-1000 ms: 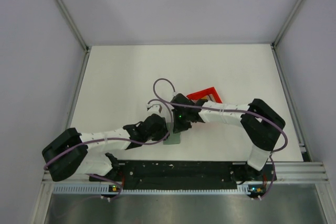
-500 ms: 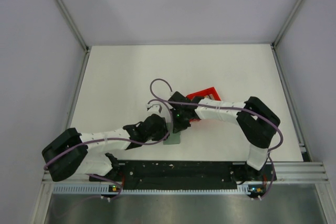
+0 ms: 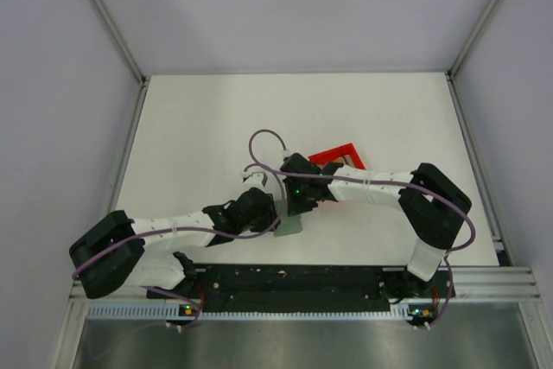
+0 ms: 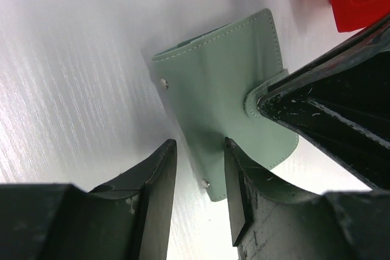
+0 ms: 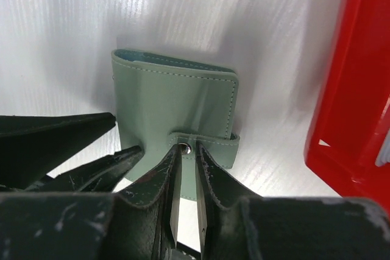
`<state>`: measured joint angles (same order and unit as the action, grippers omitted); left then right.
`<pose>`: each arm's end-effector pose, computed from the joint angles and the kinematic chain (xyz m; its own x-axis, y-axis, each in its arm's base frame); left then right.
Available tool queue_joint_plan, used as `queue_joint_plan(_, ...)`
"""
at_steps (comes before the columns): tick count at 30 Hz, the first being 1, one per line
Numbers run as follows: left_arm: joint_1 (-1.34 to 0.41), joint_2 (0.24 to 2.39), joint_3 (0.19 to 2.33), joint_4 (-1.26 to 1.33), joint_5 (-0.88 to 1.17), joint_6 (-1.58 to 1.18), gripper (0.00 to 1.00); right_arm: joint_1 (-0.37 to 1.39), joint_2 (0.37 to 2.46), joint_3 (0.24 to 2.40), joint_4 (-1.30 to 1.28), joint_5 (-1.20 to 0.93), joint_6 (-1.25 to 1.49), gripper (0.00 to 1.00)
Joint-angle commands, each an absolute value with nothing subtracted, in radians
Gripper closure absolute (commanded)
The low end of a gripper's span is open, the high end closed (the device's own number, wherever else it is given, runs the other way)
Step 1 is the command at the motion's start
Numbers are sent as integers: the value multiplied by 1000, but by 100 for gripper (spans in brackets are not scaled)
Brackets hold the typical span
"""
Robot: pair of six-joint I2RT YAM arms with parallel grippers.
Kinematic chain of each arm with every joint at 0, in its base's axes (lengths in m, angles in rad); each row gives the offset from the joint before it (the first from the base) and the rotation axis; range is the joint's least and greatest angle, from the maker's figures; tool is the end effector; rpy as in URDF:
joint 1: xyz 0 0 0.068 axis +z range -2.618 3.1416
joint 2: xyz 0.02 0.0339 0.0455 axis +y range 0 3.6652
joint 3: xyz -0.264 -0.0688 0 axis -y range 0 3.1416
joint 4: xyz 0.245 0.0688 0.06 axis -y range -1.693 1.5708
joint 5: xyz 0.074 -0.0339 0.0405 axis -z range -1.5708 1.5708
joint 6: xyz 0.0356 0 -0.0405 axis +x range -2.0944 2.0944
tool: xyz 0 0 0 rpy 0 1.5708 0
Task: Put the credit cards into the card holder
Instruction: Close the card holder at the center of the board.
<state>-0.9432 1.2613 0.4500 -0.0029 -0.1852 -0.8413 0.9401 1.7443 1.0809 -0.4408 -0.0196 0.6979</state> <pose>0.1384 -0.1796 0.1493 -0.8224 -0.1143 -0.5573 0.1625 0.8917 -0.4225 0.2028 0.2789 0.1721 -0.9258 -0.1783 -0.3334 -0.2842 0.9098 0.3025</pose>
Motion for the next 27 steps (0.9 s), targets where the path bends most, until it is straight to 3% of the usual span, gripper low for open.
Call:
queue_joint_plan(1, -943, 1266, 483, -41, -189, -816, 59, 931, 1694, 1037, -391, 71, 669, 85)
queue_joint_plan(27, -937, 1223, 561, -172, -253, -785, 45, 922, 1494, 879, -288, 100, 703, 78)
